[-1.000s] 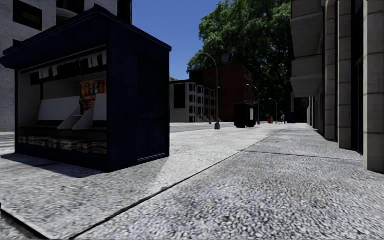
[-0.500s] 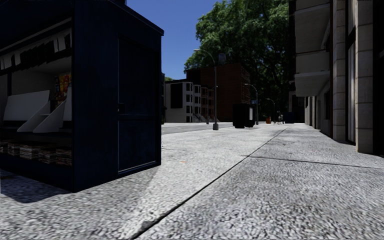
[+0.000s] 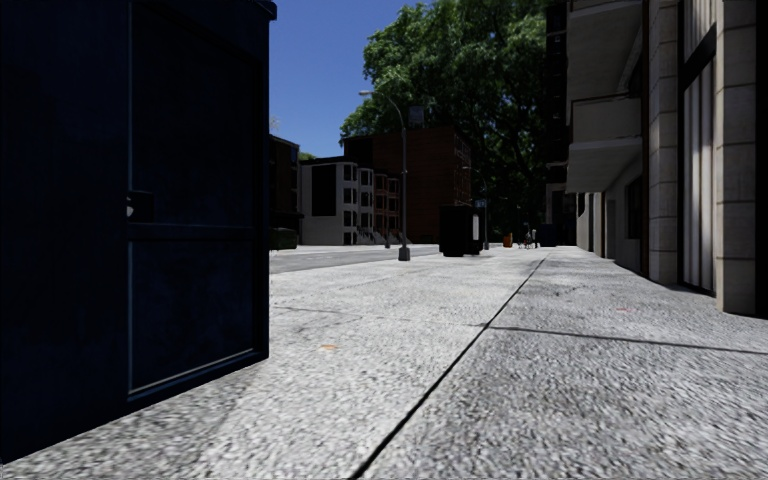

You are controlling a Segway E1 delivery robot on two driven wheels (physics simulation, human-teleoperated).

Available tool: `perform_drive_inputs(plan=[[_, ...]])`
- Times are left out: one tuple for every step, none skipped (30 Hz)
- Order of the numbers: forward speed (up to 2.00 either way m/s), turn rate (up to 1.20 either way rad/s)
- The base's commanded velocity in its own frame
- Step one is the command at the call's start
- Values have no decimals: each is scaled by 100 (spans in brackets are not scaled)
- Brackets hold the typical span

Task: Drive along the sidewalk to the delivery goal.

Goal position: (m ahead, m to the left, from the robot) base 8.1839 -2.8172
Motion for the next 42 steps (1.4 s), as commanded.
perform_drive_inputs(plan=[[153,-28],[153,-28],[153,-28],[154,-28],[154,-28],[154,-28],[154,-28],[155,-28],[156,-28],[156,-28],[158,-28],[159,-28],[162,-28],[163,-28],[163,-28],[165,-28],[165,-28],[165,-28],[165,-28],[166,-28],[166,-28],[166,-28],[166,-28],[166,-28],[166,-28],[166,-28],[166,-28],[166,-28],[166,-28],[166,-28],[166,-28],[166,-28],[166,-28],[166,-28],[166,-28],[166,-28],[166,-28],[166,-29],[166,-34],[166,-34],[166,-41],[166,-45]])
